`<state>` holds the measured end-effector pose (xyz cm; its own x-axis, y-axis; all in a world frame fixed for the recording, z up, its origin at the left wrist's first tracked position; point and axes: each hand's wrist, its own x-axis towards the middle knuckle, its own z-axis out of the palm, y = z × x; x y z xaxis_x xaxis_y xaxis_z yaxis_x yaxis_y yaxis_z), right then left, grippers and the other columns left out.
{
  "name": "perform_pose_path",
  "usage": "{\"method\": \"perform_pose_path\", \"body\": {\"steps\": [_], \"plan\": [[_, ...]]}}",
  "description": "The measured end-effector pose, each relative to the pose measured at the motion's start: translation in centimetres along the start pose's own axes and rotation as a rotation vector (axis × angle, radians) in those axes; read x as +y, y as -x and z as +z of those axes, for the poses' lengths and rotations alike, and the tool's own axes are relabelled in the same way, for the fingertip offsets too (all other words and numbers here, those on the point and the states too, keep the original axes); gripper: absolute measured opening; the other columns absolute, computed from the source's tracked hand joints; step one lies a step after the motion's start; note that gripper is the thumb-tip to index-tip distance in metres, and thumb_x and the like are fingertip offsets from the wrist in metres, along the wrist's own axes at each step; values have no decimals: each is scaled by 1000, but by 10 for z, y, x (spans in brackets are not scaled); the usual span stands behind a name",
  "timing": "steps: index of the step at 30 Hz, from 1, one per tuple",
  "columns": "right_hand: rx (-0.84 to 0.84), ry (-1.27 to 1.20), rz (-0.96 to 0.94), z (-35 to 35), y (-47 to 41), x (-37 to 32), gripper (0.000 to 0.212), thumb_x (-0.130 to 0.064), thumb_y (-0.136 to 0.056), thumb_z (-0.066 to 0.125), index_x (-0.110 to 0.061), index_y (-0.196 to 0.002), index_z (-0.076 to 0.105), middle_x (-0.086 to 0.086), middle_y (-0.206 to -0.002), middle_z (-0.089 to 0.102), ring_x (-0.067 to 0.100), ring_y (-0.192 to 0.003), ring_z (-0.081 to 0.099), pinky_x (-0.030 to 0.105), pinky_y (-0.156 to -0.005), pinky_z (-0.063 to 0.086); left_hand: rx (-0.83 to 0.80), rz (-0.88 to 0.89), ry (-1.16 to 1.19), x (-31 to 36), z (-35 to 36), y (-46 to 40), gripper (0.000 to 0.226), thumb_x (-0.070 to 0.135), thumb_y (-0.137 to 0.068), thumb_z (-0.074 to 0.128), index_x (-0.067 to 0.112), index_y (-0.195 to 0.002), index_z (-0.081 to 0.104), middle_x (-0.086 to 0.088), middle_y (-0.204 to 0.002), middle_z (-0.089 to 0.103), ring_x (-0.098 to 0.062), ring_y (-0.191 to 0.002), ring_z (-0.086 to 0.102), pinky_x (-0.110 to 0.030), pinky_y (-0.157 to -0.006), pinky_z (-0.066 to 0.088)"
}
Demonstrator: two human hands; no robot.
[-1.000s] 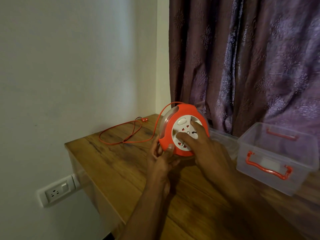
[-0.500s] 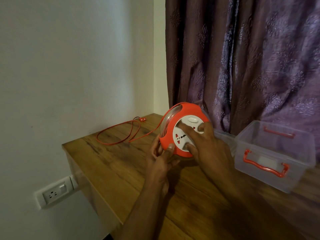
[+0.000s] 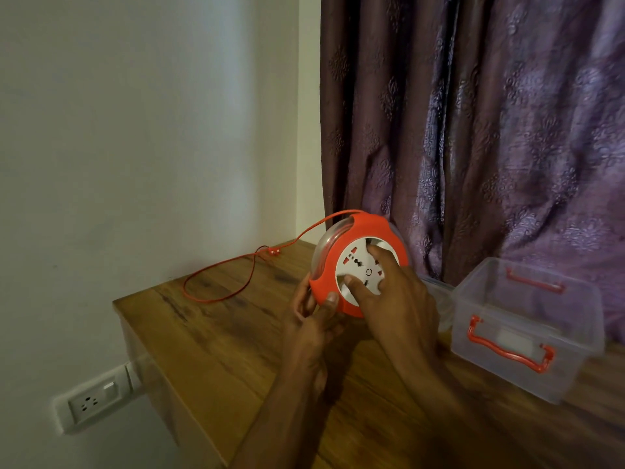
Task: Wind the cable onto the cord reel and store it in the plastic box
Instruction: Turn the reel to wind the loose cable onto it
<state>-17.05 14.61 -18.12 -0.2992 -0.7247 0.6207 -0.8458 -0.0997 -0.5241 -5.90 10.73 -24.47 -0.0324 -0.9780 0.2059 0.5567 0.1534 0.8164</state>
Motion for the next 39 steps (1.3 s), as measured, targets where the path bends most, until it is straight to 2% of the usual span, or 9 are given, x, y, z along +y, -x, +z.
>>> {"method": "perform_pose_path", "body": {"steps": [5, 10, 12, 16, 21, 25, 28, 34, 39], "plan": [[7, -127, 5, -1, -16, -5, 52, -53, -86, 54, -41, -134, 41, 1, -116, 64, 22, -106, 58, 25, -71, 35, -20, 42, 19, 7, 2, -18, 59, 33, -72, 79, 35, -127, 59, 6, -112, 75, -19, -98, 73, -43, -78, 60], [-68, -202, -23, 2, -27, -8, 57, -44, -87, 57, -43, -139, 33, 1, -129, 55, 20, -112, 55, 27, -81, 40, -22, 74, 60, 11, 9, -40, 48, 30, -74, 75, 36, -120, 63, 4, -114, 74, -19, -99, 73, -40, -74, 61], [-79, -205, -39, 3, -32, -7, 61, -42, -87, 57, -45, -141, 28, 1, -132, 51, 19, -114, 53, 30, -85, 42, -31, 88, 83, 9, 14, -49, 47, 32, -72, 76, 37, -116, 64, 2, -115, 74, -22, -101, 73, -44, -78, 60], [-80, -210, -31, 6, -43, -1, 63, -40, -87, 57, -48, -140, 25, 1, -134, 49, 20, -115, 52, 36, -90, 46, -48, 115, 105, 0, 20, -66, 64, 44, -64, 87, 39, -122, 62, 0, -122, 71, -28, -110, 69, -51, -86, 58], [-50, -197, -19, 14, -51, 5, 62, -38, -84, 61, -47, -138, 31, 2, -130, 51, 21, -110, 54, 35, -86, 46, -47, 45, 147, -21, 20, -72, 58, 43, -72, 86, 47, -123, 59, 2, -126, 69, -32, -113, 67, -59, -89, 54], [-51, -170, 13, 25, -53, 7, 67, -39, -83, 62, -49, -138, 26, 3, -134, 44, 25, -113, 52, 35, -85, 43, -88, 50, 151, -27, 17, -73, 57, 36, -78, 83, 48, -126, 56, 0, -130, 66, -37, -119, 62, -65, -92, 49], [-66, -197, -1, 31, -52, 7, 67, -40, -84, 62, -50, -138, 25, 1, -138, 39, 23, -118, 49, 33, -84, 42, -75, 121, 86, -21, 16, -71, 54, 37, -77, 83, 51, -123, 57, 4, -126, 68, -32, -114, 66, -60, -89, 53], [23, -226, 2, 26, -53, 1, 59, -48, -84, 59, -51, -134, 30, 0, -134, 45, 22, -114, 51, 30, -78, 40, -107, 240, -44, -8, 22, -63, 39, 31, -86, 70, 62, -107, 58, 21, -113, 70, -5, -104, 69, -34, -77, 60], [51, -415, 83, 18, -55, -6, 58, -45, -80, 66, -48, -132, 39, 0, -109, 63, 17, -96, 59, 34, -81, 50, -119, 257, -3, -1, 29, -58, 39, 34, -83, 74, 61, -107, 59, 18, -114, 71, -7, -104, 69, -31, -72, 60]]}}
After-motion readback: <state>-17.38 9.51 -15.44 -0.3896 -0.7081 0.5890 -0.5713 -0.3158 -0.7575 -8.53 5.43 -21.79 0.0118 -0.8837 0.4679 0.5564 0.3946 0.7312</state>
